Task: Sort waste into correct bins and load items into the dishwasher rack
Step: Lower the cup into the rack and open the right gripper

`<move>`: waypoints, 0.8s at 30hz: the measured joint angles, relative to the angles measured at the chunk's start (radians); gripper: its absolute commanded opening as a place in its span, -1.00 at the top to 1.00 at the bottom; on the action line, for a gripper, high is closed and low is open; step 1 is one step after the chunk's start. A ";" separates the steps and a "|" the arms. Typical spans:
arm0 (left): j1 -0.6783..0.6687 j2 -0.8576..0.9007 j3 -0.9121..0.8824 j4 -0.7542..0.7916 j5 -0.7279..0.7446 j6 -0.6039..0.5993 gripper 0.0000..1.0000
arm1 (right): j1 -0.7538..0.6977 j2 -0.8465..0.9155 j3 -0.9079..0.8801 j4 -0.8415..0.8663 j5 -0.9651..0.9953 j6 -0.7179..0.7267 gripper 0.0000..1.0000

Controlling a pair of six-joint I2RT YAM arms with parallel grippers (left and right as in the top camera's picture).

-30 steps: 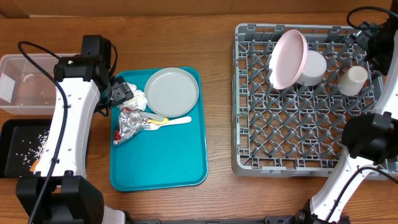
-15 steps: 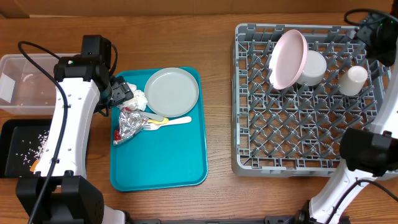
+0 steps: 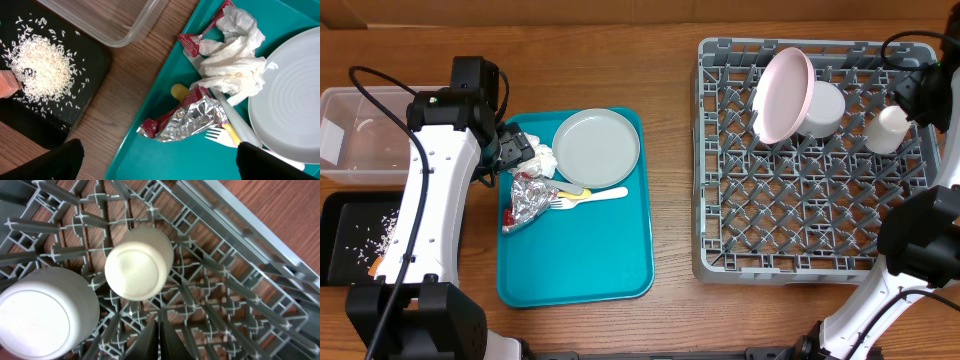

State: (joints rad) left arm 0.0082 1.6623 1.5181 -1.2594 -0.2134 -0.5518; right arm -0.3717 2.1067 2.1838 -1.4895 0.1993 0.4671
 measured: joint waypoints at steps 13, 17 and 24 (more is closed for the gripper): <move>0.000 0.000 0.000 0.000 0.000 0.000 -1.00 | -0.021 0.000 -0.116 0.114 0.011 0.000 0.88; 0.000 0.000 0.000 0.000 0.000 0.000 -1.00 | -0.033 0.000 -0.120 0.152 0.014 0.000 0.88; 0.000 0.000 0.000 0.000 0.000 0.000 -0.99 | -0.034 0.000 -0.166 0.228 0.013 0.000 0.88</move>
State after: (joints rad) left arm 0.0082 1.6623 1.5181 -1.2594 -0.2131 -0.5518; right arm -0.4053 2.1067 2.0178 -1.2617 0.2119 0.4675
